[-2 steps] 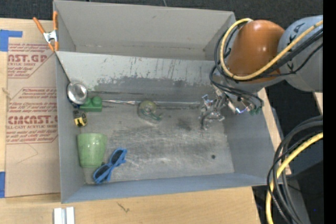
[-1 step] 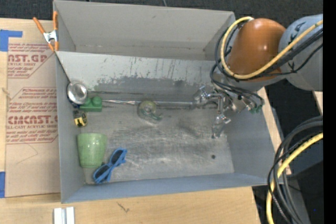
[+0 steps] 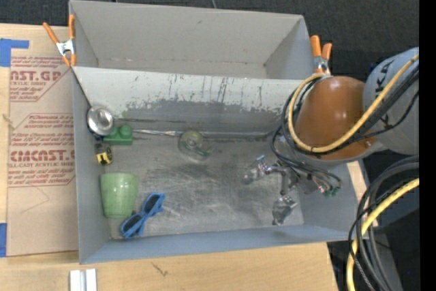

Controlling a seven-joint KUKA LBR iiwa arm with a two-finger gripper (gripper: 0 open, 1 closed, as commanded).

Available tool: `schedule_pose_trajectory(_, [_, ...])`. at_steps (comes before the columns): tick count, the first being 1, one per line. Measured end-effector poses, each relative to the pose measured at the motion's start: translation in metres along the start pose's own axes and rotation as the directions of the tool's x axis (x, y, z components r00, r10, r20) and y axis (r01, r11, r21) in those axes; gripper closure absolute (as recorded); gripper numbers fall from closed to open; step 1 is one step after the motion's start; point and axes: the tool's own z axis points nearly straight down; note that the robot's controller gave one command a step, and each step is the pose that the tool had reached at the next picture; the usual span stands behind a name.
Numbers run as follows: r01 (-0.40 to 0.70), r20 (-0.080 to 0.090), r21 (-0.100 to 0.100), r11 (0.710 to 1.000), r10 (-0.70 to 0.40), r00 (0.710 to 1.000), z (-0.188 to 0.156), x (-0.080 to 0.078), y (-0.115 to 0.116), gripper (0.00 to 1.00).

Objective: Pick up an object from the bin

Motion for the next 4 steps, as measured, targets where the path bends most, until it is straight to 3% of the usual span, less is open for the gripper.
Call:
schedule_pose_trajectory(1, [0.051,0.016,0.005,0.999,-0.051,0.999,-0.109,-0.078,0.118,0.0])
schedule_pose_trajectory(2, [0.119,0.013,0.007,0.993,-0.119,0.993,0.046,-0.164,0.177,0.0])
schedule_pose_trajectory(3, [0.335,0.015,0.013,0.942,-0.335,0.942,0.045,-0.127,0.231,0.0])
schedule_pose_trajectory(4, [0.336,0.016,0.013,0.942,-0.337,0.941,0.043,-0.129,0.231,1.0])
